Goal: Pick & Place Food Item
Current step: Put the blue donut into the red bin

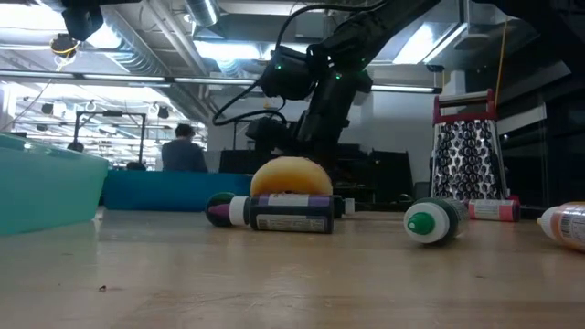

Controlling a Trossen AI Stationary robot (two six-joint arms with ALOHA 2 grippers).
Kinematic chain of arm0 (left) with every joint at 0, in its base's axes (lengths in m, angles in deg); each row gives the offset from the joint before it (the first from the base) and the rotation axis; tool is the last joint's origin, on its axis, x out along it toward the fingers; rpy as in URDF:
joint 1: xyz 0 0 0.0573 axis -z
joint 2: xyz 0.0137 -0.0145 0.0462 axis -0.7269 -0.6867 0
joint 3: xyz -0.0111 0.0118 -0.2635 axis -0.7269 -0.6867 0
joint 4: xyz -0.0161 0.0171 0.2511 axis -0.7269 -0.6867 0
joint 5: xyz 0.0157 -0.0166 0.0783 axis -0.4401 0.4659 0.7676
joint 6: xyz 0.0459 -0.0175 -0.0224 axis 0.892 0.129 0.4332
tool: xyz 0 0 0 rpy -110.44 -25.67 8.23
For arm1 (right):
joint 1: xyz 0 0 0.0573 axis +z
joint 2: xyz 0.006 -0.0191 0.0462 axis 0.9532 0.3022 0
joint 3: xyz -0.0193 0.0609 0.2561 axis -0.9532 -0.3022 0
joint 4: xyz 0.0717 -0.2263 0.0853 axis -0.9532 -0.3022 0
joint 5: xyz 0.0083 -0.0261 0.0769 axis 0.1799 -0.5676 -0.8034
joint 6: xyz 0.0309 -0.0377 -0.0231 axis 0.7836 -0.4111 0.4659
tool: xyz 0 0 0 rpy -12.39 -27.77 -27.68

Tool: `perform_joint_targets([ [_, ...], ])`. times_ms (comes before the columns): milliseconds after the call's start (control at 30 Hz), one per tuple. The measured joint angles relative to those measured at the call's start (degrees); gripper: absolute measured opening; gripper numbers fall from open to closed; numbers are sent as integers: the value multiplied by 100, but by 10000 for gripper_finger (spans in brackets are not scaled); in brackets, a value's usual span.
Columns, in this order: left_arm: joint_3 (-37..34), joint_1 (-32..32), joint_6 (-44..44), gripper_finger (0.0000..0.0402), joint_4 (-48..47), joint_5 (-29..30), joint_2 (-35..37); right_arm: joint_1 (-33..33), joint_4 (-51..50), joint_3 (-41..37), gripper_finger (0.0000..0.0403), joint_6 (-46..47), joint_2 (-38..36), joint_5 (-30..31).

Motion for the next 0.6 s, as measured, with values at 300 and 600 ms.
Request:
perform_joint_targets([
  [300, 2, 0, 0, 111, -2, 16, 0, -3, 120, -1, 12, -173, 0, -139],
  [600, 2, 0, -2, 111, -7, 16, 0, 1, 548, -10, 6, -42, -281, -457],
])
